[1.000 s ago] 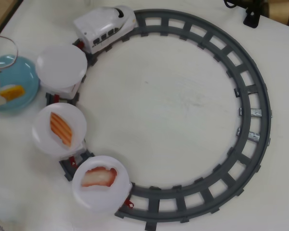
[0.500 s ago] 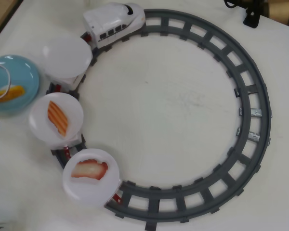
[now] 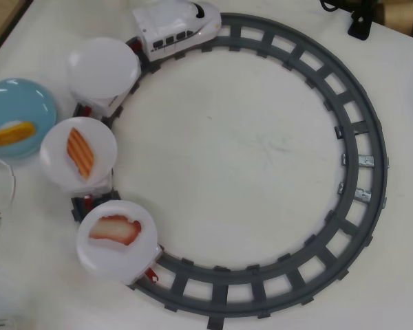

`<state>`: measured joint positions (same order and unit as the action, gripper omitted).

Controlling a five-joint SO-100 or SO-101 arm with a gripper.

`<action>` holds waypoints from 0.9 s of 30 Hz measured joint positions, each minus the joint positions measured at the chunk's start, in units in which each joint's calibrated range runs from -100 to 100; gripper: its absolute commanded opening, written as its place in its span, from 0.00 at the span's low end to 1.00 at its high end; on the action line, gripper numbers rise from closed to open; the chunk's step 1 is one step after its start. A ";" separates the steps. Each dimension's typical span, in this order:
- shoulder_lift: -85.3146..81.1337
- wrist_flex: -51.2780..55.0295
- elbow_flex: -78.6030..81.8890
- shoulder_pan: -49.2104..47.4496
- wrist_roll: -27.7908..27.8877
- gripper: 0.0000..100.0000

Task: Pick up the sushi from the Shinkansen and put it on the blue dish

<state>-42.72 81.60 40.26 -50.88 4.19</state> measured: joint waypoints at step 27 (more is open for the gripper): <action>-36.95 -22.44 50.59 0.00 0.05 0.03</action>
<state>-79.67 59.16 90.85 -50.88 4.24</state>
